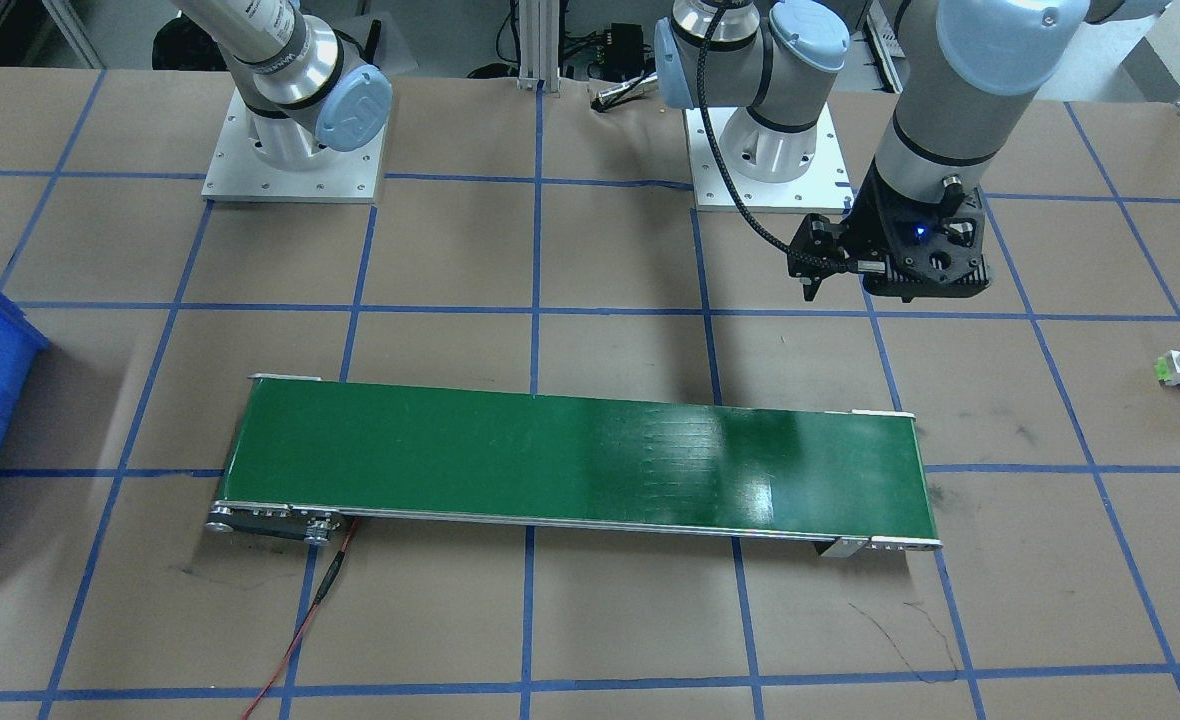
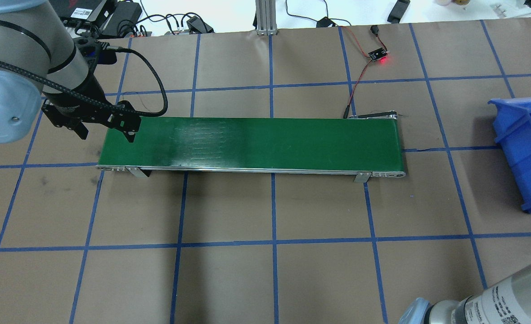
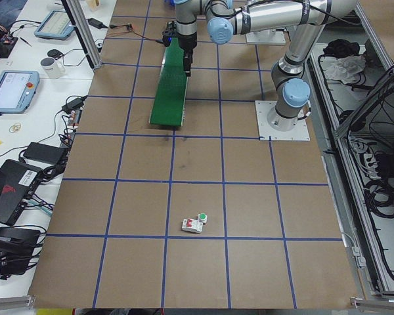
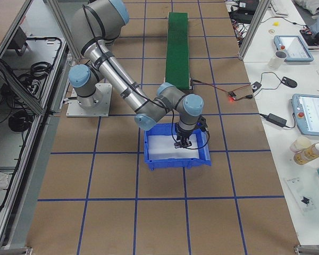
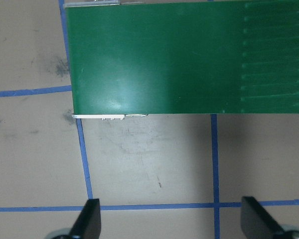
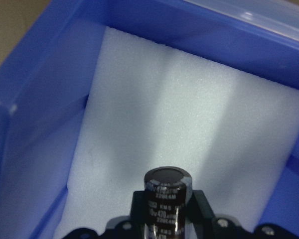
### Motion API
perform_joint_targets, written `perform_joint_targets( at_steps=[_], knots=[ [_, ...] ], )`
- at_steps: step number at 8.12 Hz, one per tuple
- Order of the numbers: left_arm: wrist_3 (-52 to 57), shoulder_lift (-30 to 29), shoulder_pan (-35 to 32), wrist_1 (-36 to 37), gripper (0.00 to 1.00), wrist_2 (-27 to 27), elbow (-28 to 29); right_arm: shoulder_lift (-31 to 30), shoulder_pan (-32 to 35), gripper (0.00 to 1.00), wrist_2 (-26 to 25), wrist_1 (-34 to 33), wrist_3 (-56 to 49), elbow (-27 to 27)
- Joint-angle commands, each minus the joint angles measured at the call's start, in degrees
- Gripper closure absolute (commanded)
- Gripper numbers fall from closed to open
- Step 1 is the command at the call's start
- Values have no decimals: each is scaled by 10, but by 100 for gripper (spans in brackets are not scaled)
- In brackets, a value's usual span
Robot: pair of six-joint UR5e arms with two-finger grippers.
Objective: Move capacitor from left to right
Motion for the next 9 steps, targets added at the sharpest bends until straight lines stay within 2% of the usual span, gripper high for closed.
perform_joint_targets(
  at_steps=[1,3,5,7,9],
  knots=[
    [0,-1,0,0,0,-1,0,-49,8,0,8,36,11,-2],
    [-1,0,-1,0,0,-4,1,-118,58,0,9,99,80,-11],
    [-17,9,-3,-9,0,-61,1,-190,143,0,8,166,193,-14],
    [-19,10,-5,-10,0,-60,0,-240,257,0,0,230,319,-14],
    [-18,9,-5,-10,0,-56,0,-260,354,0,6,253,432,-14]
  ],
)
